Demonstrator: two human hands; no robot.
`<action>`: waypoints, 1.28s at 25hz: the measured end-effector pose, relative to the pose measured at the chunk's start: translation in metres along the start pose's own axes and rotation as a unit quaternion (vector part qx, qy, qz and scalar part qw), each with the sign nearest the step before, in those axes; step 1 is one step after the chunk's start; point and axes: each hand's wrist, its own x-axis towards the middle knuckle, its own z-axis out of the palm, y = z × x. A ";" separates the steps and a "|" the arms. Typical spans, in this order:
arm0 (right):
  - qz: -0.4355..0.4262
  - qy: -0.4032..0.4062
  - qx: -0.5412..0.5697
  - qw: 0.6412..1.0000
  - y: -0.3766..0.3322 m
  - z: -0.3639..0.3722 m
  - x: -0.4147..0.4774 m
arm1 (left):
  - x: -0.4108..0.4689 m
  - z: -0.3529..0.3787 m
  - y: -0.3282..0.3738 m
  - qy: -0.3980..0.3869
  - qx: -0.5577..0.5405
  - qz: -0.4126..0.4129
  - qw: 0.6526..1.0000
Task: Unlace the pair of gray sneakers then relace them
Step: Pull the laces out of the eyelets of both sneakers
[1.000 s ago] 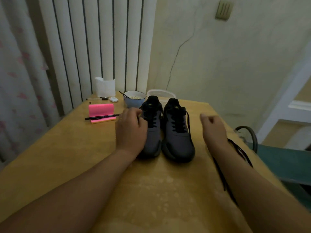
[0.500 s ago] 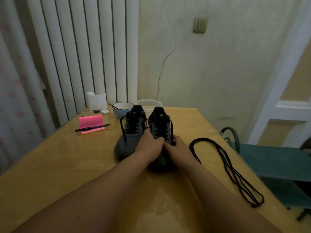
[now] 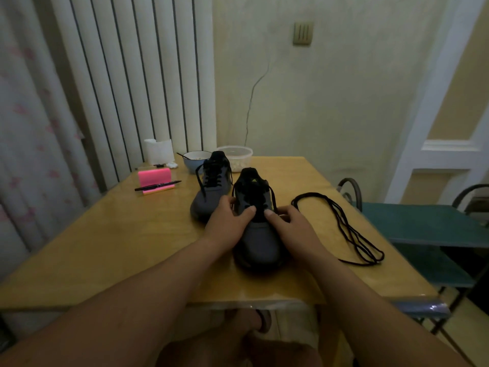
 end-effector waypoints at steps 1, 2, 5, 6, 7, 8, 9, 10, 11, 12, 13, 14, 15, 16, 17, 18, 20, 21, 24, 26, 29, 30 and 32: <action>-0.004 0.002 0.008 1.000 -0.001 0.003 0.002 | 0.000 -0.002 -0.004 -0.001 -0.007 0.005 1.000; -0.006 0.001 0.019 1.000 -0.002 0.007 0.005 | 0.001 -0.004 -0.007 -0.001 -0.014 0.008 1.000; -0.014 0.007 0.046 0.999 0.001 0.024 0.020 | 0.010 -0.006 -0.022 0.006 0.007 0.027 1.000; -0.020 0.011 0.049 0.999 0.001 0.028 0.024 | 0.015 -0.007 -0.026 0.008 0.005 0.035 0.999; -0.023 0.014 0.047 0.999 0.002 0.031 0.030 | 0.020 -0.008 -0.028 0.010 -0.007 0.037 0.999; -0.023 0.016 0.042 0.999 0.000 0.034 0.034 | 0.026 -0.009 -0.029 0.010 -0.020 0.037 0.999; -0.023 0.017 0.037 0.999 0.001 0.036 0.039 | 0.033 -0.011 -0.030 0.010 -0.031 0.034 0.999; -0.020 0.016 0.036 0.999 0.000 0.038 0.043 | 0.038 -0.011 -0.032 0.009 -0.041 0.030 0.999; -0.015 0.012 0.042 0.999 0.000 0.038 0.045 | 0.041 -0.012 -0.032 0.009 -0.049 0.028 0.998; -0.013 0.010 0.048 0.999 0.000 0.037 0.046 | 0.042 -0.011 -0.031 0.011 -0.055 0.030 0.998; -0.019 0.020 0.038 0.999 0.000 0.035 0.049 | 0.041 -0.011 -0.028 0.018 -0.053 0.039 0.998; -0.030 0.033 0.008 0.999 -0.004 0.028 0.053 | 0.042 -0.011 -0.024 0.036 -0.044 0.059 0.997; -0.035 0.037 -0.028 0.998 -0.008 0.020 0.060 | 0.046 -0.013 -0.019 0.059 -0.025 0.085 0.994; -0.031 0.027 -0.041 0.998 -0.016 0.010 0.068 | 0.052 -0.016 -0.013 0.078 0.003 0.112 0.991; -0.016 0.006 -0.008 1.000 -0.024 -0.002 0.077 | 0.059 -0.021 -0.006 0.083 0.038 0.134 0.987; 0.010 -0.024 0.064 0.998 -0.034 -0.012 0.084 | 0.065 -0.025 0.001 0.072 0.077 0.151 0.983; 0.054 -0.077 0.235 0.967 -0.049 -0.029 0.100 | 0.076 -0.032 0.015 0.010 0.156 0.153 0.976; 0.054 -0.081 0.302 0.948 -0.051 -0.034 0.110 | 0.081 -0.033 0.021 -0.017 0.184 0.146 0.972; 0.027 -0.042 0.341 0.939 -0.039 -0.027 0.137 | 0.085 -0.028 0.028 -0.025 0.188 0.132 0.973; 0.034 0.052 0.209 0.976 -0.023 -0.011 0.133 | 0.085 -0.025 0.027 -0.007 0.187 0.138 0.973; -0.044 0.147 0.035 0.988 0.004 0.008 0.112 | 0.082 -0.026 0.021 0.007 0.137 0.144 0.980; -0.078 0.133 0.027 0.988 0.008 0.012 0.104 | 0.081 -0.025 0.018 0.019 0.091 0.137 0.986; -0.124 0.097 0.037 0.987 0.005 0.015 0.093 | 0.074 -0.017 0.006 0.084 0.016 0.120 0.989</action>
